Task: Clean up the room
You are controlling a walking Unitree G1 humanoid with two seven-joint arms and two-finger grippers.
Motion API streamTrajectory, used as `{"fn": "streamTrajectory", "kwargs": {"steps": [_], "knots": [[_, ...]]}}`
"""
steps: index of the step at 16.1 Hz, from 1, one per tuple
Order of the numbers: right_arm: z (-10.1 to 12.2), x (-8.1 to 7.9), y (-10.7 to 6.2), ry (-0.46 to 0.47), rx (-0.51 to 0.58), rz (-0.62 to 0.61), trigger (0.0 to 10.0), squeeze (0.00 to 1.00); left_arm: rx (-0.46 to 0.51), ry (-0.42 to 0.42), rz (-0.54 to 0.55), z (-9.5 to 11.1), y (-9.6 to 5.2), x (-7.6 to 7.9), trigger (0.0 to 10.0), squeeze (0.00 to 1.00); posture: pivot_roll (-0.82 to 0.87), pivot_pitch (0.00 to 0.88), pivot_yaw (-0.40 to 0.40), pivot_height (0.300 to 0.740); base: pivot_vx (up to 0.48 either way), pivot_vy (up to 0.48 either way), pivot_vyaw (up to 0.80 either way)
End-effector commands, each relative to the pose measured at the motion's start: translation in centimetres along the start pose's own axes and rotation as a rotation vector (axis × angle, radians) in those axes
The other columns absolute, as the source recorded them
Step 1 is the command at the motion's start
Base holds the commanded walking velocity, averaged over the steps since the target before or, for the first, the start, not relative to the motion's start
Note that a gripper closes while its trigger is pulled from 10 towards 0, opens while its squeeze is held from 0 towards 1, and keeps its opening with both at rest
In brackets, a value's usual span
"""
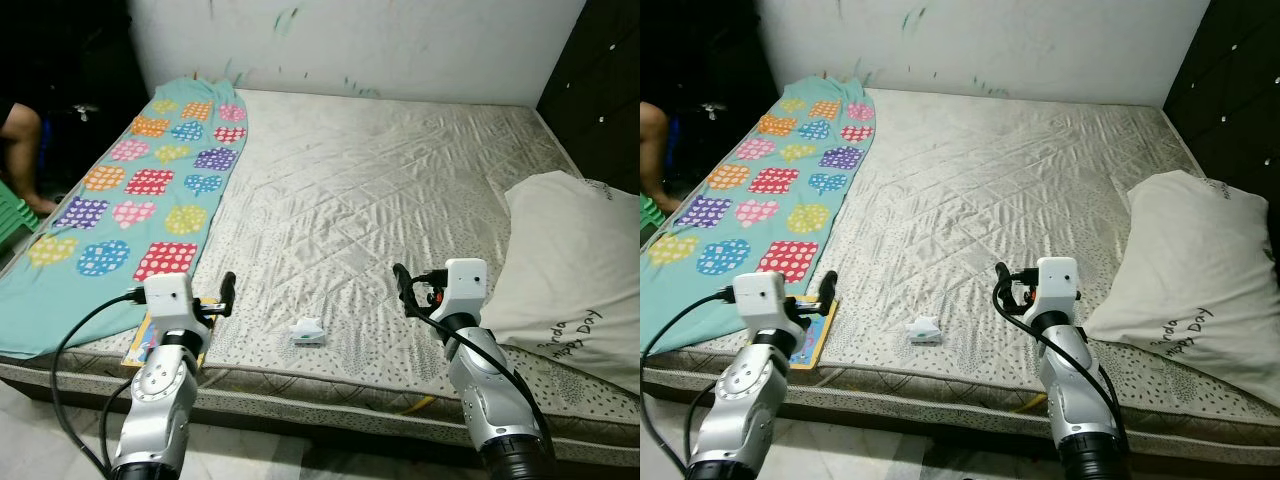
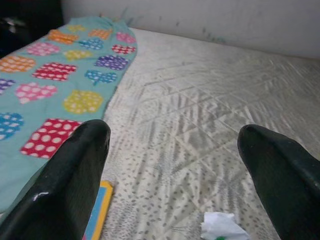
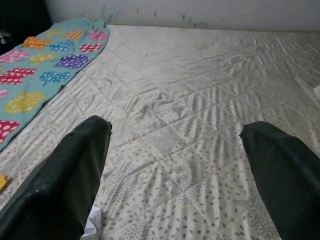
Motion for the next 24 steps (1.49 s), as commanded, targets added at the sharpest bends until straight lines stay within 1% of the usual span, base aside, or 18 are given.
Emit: {"fn": "streamTrajectory", "kwargs": {"steps": [1,2,5,7,8,9,17,19,24], "knots": [[0.29,0.26,-0.05,-0.005,0.014,-0.002,10.0,0.00,-0.001,0.012,-0.009,0.12,0.27,0.19,10.0,0.00,-0.07,0.020,0.016,0.740,0.000,0.000,0.00],[0.31,0.42,-0.04,-0.009,0.013,-0.006,10.0,0.00,0.001,0.011,-0.011,0.19,0.41,0.29,10.0,0.00,-0.07,0.019,0.016,0.736,0.000,0.000,0.00],[0.34,0.23,-0.02,-0.010,0.013,0.007,10.0,0.00,0.005,0.009,-0.010,0.22,0.47,0.29,10.0,0.00,-0.07,0.025,0.010,0.701,0.000,0.000,0.00],[0.27,0.18,-0.02,-0.011,0.012,0.008,10.0,0.00,0.007,0.008,-0.005,0.25,0.48,0.22,10.0,0.00,-0.07,0.026,0.008,0.686,0.000,0.000,0.00],[0.22,0.09,0.02,-0.012,0.011,0.013,10.0,0.00,0.011,0.010,-0.006,0.33,0.51,0.23,10.0,0.00,-0.07,0.026,0.008,0.666,0.000,0.000,0.00],[0.24,0.05,0.04,-0.013,0.011,0.015,10.0,0.00,0.012,0.012,-0.007,0.37,0.52,0.25,10.0,0.00,-0.07,0.026,0.008,0.658,0.000,0.000,0.00],[0.38,-0.06,0.23,-0.017,0.014,0.029,10.0,0.00,0.012,0.017,-0.019,0.30,0.62,0.63,10.0,0.00,-0.07,0.017,0.008,0.658,0.000,0.000,0.00],[0.34,-0.14,0.25,-0.018,0.011,0.032,10.0,0.00,0.013,0.016,-0.019,0.32,0.63,0.66,10.0,0.00,-0.07,0.017,0.007,0.649,0.000,0.000,0.00],[0.37,-0.10,0.27,-0.024,0.012,0.037,10.0,0.00,0.021,0.009,-0.022,0.46,0.61,0.82,10.0,0.00,-0.07,0.026,0.006,0.612,0.000,0.000,0.00]]}}
Point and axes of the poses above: a point about 5 cm out from each wrist's last joint towards the gripper, its own y axis pointing out of the wrist towards the gripper, its own z axis along the axis of the wrist's last joint, x = y × z, the point moved 6 cm from there along y, pointing out of the wrist towards the gripper, and after that the axes turned 3 degrees about y, right-handed, at the moved point
